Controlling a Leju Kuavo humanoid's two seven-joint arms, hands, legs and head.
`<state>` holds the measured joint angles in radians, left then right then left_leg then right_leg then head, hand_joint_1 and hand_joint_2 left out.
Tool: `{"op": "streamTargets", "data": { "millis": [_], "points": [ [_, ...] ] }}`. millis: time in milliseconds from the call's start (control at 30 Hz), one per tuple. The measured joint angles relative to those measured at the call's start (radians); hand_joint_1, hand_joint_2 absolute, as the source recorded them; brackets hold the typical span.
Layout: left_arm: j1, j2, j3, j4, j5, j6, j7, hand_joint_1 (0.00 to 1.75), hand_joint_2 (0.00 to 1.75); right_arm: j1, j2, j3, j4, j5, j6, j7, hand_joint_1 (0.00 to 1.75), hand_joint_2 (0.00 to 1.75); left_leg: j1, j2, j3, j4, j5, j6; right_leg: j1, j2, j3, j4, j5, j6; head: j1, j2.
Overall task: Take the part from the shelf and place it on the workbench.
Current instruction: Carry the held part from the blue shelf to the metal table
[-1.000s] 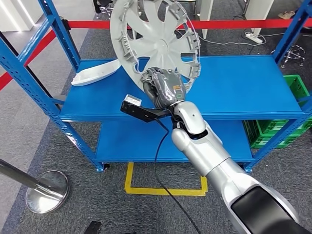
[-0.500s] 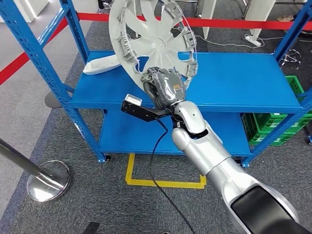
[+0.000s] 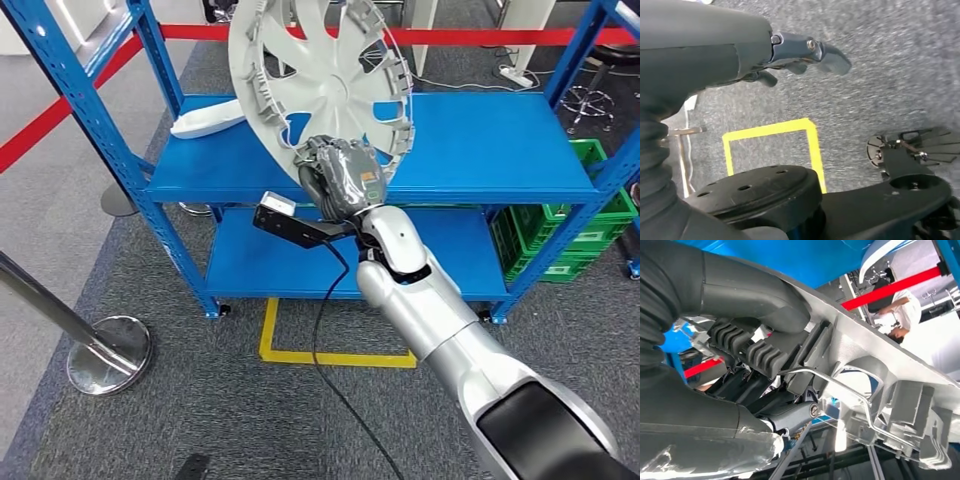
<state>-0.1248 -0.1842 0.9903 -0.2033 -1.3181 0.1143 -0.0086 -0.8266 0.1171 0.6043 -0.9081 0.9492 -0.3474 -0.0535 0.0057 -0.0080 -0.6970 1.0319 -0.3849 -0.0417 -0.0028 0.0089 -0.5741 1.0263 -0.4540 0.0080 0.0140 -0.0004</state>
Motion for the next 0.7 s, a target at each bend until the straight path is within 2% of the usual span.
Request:
{"op": "streamTargets", "data": {
  "millis": [67,100,133,167,200,233,267,300,333,367,433,467,500,567,600,633,667,700],
  "points": [
    [-0.003,0.000,0.000,0.000,0.000,0.000,-0.001,0.00,1.75,-0.003,0.000,0.000,0.000,-0.001,0.000,-0.001,1.75,1.75,0.001,0.000,-0.034,0.122,-0.102,-0.009,0.000,-0.001,-0.029,0.000,0.024,-0.007,-0.003,0.000],
    [-0.005,0.000,0.000,0.000,0.000,0.000,-0.001,0.00,1.75,-0.004,0.000,0.000,0.000,-0.002,0.000,-0.001,1.75,1.75,0.002,0.000,-0.048,0.192,-0.141,-0.012,0.000,-0.001,-0.046,0.001,0.037,-0.008,-0.004,0.000],
    [-0.006,0.000,0.000,0.000,-0.001,-0.001,-0.001,0.00,1.75,-0.004,0.000,0.000,0.000,-0.002,0.000,-0.001,1.75,1.75,0.002,0.000,-0.051,0.237,-0.151,-0.013,0.000,-0.001,-0.062,0.001,0.050,-0.007,-0.004,0.000],
    [-0.007,0.000,0.000,0.000,-0.001,-0.001,-0.001,0.00,1.75,-0.004,0.000,0.000,0.000,-0.003,0.000,-0.001,1.75,1.75,0.002,0.000,-0.039,0.253,-0.139,-0.014,0.000,-0.001,-0.078,0.001,0.063,-0.006,-0.004,0.000],
    [-0.008,0.000,0.000,0.000,-0.001,-0.002,-0.001,0.00,1.75,-0.004,0.000,0.000,0.001,-0.004,0.000,-0.001,1.75,1.75,0.003,0.000,-0.011,0.237,-0.114,-0.013,0.000,-0.001,-0.093,0.001,0.076,-0.005,-0.004,0.000],
    [-0.008,0.000,0.000,0.000,-0.002,-0.002,-0.001,0.00,1.75,-0.005,0.000,0.000,0.000,-0.004,0.000,-0.001,1.75,1.75,0.003,0.000,0.033,0.191,-0.092,-0.012,0.000,0.000,-0.107,0.002,0.088,-0.002,-0.004,0.000],
    [-0.009,0.000,0.000,0.000,-0.002,-0.003,-0.001,0.00,1.75,-0.006,0.000,0.000,0.000,-0.005,0.000,-0.001,1.75,1.75,0.003,0.000,0.087,0.127,-0.085,-0.010,0.001,0.001,-0.119,0.002,0.098,0.002,-0.004,0.000],
    [-0.011,0.000,0.000,0.000,-0.003,-0.003,-0.001,0.00,1.75,-0.007,0.000,-0.001,0.000,-0.005,0.000,-0.001,1.75,1.75,0.002,-0.001,0.135,0.058,-0.094,-0.005,0.002,0.001,-0.129,0.003,0.110,0.008,-0.004,0.000],
    [-0.013,0.000,0.000,0.000,-0.003,-0.003,-0.001,0.00,1.75,-0.009,0.000,-0.002,0.000,-0.006,0.000,-0.001,1.75,1.75,0.000,-0.001,0.168,0.005,-0.105,0.001,0.002,0.000,-0.136,0.000,0.122,0.013,-0.003,0.000],
    [-0.014,0.000,0.000,0.000,-0.004,-0.003,-0.001,0.00,1.75,-0.010,0.000,-0.002,0.000,-0.006,-0.001,-0.001,1.75,1.75,-0.004,-0.002,0.182,-0.028,-0.113,0.009,0.002,-0.001,-0.141,-0.005,0.136,0.019,-0.003,0.000],
    [-0.011,0.000,0.000,0.000,-0.005,-0.003,-0.001,0.00,1.75,-0.007,-0.002,-0.002,0.002,-0.006,-0.001,-0.001,1.75,1.75,-0.007,-0.001,0.170,-0.044,-0.098,0.027,-0.003,-0.002,-0.149,-0.018,0.156,0.031,-0.003,0.000],
    [-0.007,0.001,0.000,0.000,-0.005,-0.003,-0.001,0.00,1.75,-0.005,-0.003,-0.002,0.003,-0.006,-0.001,-0.001,1.75,1.75,-0.007,0.000,0.162,-0.045,-0.086,0.036,-0.005,-0.002,-0.155,-0.011,0.141,0.037,-0.002,0.000],
    [-0.005,0.002,0.000,0.000,-0.005,-0.003,0.000,0.00,1.75,-0.003,-0.005,-0.002,0.004,-0.007,-0.001,-0.001,1.75,1.75,-0.006,0.001,0.152,-0.047,-0.074,0.043,-0.006,-0.002,-0.164,0.016,0.106,0.041,0.000,0.000],
    [-0.003,0.002,0.000,0.000,-0.005,-0.003,0.000,0.00,1.75,-0.001,-0.007,-0.002,0.005,-0.008,-0.001,-0.001,1.75,1.75,-0.005,0.002,0.128,-0.047,-0.050,0.052,-0.006,-0.003,-0.192,0.135,-0.003,0.047,0.004,0.000],
    [-0.003,0.002,0.000,0.000,-0.005,-0.003,0.000,0.00,1.75,-0.001,-0.007,-0.002,0.005,-0.008,-0.001,-0.001,1.75,1.75,-0.006,0.002,0.113,-0.046,-0.039,0.054,-0.006,-0.003,-0.204,0.206,-0.044,0.049,0.004,0.000],
    [-0.003,0.002,0.000,0.000,-0.005,-0.003,0.000,0.00,1.75,-0.001,-0.007,-0.002,0.005,-0.008,-0.001,-0.002,1.75,1.75,-0.006,0.002,0.099,-0.046,-0.027,0.054,-0.006,-0.002,-0.208,0.260,-0.061,0.050,0.004,0.000],
    [-0.003,0.002,0.000,0.000,-0.005,-0.003,0.000,0.00,1.75,-0.001,-0.007,-0.002,0.005,-0.008,-0.001,-0.002,1.75,1.75,-0.006,0.002,0.084,-0.045,-0.015,0.053,-0.005,-0.002,-0.198,0.285,-0.054,0.049,0.004,0.000],
    [-0.002,0.002,0.000,0.000,-0.005,-0.003,0.000,0.00,1.75,-0.001,-0.008,-0.002,0.005,-0.008,-0.001,-0.002,1.75,1.75,-0.006,0.002,0.070,-0.044,-0.004,0.052,-0.005,-0.002,-0.169,0.273,-0.032,0.048,0.004,0.000]
  ]
}}
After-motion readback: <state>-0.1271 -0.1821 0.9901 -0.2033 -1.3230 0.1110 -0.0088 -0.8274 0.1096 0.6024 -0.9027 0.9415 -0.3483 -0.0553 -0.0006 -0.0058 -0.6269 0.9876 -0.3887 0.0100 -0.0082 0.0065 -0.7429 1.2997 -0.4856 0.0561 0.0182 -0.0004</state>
